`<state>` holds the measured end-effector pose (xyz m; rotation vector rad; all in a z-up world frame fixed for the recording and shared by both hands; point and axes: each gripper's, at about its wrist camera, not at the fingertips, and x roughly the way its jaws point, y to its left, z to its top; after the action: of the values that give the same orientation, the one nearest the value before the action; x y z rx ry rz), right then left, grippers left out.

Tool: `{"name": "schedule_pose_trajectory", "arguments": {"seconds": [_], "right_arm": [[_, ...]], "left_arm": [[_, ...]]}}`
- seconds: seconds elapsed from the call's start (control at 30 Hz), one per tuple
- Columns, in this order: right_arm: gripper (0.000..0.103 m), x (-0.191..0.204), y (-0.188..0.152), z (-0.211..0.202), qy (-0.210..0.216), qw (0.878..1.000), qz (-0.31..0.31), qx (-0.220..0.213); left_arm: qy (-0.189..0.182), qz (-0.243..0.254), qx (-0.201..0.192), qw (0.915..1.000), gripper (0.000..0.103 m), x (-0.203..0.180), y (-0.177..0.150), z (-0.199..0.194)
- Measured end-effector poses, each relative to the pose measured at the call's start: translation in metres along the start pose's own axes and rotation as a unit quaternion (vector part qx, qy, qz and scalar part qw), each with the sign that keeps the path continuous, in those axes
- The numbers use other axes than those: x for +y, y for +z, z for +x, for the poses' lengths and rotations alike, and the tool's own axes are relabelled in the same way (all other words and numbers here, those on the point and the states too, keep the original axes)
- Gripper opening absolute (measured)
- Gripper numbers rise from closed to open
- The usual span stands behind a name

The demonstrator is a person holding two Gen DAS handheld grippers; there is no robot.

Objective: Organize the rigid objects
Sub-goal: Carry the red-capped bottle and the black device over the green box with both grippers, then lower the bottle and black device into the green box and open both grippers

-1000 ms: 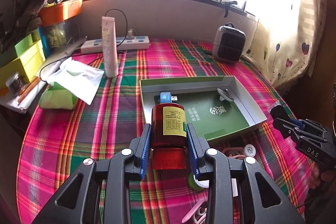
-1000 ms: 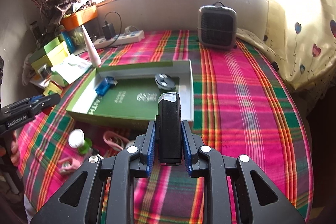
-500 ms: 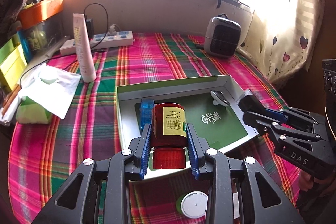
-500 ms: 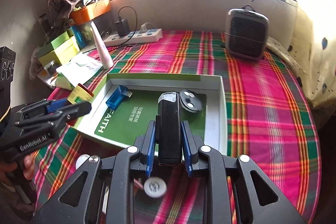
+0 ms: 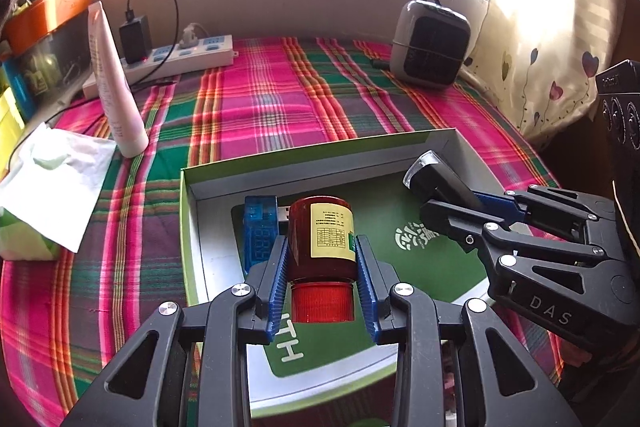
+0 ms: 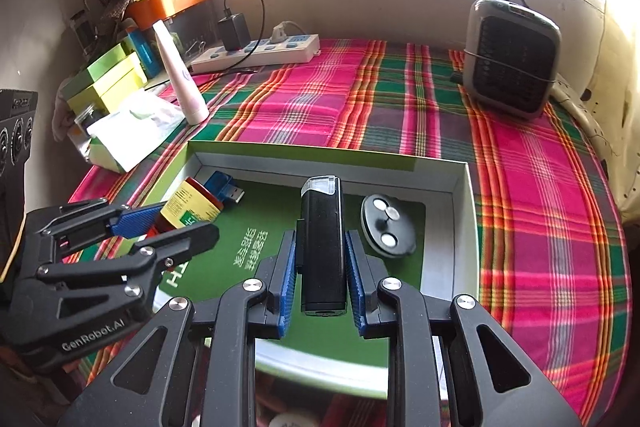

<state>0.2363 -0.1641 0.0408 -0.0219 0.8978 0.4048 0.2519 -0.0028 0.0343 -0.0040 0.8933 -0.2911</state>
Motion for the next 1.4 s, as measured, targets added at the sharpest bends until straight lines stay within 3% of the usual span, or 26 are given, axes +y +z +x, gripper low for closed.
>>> {"name": "schedule_pose_trajectory", "arguments": {"seconds": [0.43,0.7,1.4], "right_arm": [[0.024,-0.002,0.004,0.027,-0.013,1.000,-0.011,0.025],[0.024,-0.008,0.004,0.029,-0.023,0.999,-0.010,0.025],[0.024,-0.013,0.004,0.032,-0.032,0.999,-0.006,0.020]], "left_arm": [[0.010,0.006,0.005,0.9999,0.031,0.002,0.007,0.014],[-0.002,0.018,0.010,0.9998,0.031,-0.006,0.005,0.016],[0.021,0.007,0.018,0.9996,0.031,0.001,0.006,0.029]]}}
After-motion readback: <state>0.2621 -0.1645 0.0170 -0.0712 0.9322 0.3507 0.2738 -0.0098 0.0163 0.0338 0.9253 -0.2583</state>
